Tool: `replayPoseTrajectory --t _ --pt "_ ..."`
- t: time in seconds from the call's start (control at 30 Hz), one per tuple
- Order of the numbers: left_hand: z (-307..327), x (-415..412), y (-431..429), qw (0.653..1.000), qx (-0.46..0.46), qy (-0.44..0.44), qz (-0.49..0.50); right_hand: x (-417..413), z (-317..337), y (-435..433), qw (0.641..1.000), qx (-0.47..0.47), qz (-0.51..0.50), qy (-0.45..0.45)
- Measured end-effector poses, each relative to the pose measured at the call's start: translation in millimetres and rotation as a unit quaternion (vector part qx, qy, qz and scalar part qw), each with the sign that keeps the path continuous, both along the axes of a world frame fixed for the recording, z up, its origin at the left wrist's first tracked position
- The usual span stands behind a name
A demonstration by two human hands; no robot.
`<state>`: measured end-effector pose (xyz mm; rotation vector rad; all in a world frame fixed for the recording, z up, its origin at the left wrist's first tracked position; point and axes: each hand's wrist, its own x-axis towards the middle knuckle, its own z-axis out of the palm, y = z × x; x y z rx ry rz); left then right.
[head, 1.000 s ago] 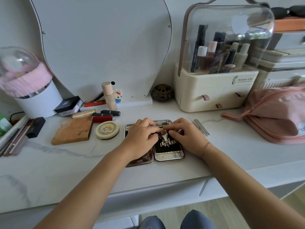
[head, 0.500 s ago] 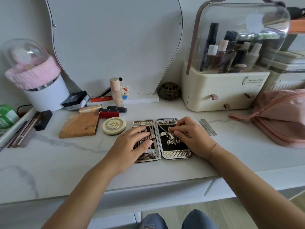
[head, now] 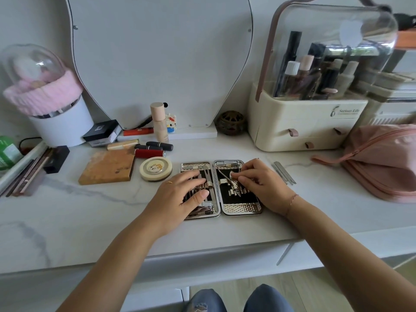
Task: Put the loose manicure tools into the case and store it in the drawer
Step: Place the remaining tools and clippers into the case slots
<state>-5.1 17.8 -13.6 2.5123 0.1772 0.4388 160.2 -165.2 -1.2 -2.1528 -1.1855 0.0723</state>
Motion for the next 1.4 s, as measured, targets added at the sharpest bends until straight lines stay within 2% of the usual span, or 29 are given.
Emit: replayPoseTrajectory --t 0.4,0.8,0.87,0.93,0.97,1.03,1.1,1.17,1.27,1.4 --pt "0 0 1 1.0 -0.013 0.004 0.002 -5 -1 -3 0.999 0.022 0.001 -0.036" --pt "1 0 1 0.999 -0.032 0.003 0.001 -9 3 -4 1.0 0.028 -0.01 0.003" --pt "2 1 2 0.999 -0.054 0.002 0.0 -6 6 -7 0.995 0.092 -0.042 0.019" --pt "2 1 3 0.997 -0.079 -0.001 0.0 7 11 -18 0.978 0.154 -0.139 0.005" --pt "3 1 3 0.996 -0.091 -0.001 0.0 16 15 -26 0.968 0.153 -0.198 -0.001" --pt "3 1 4 0.994 -0.108 -0.004 0.001 36 17 -44 0.956 0.073 -0.283 0.019" --pt "3 1 4 0.994 -0.114 -0.003 0.002 49 16 -55 0.949 -0.015 -0.309 0.055" --pt "3 2 4 0.993 -0.114 -0.005 0.002 53 17 -56 0.951 -0.036 -0.302 0.059" --pt "3 2 4 0.993 -0.121 -0.008 0.003 51 24 -44 0.963 -0.043 -0.267 0.013" --pt "4 0 4 0.992 -0.127 -0.005 0.006 51 28 -20 0.964 -0.11 -0.243 0.0"
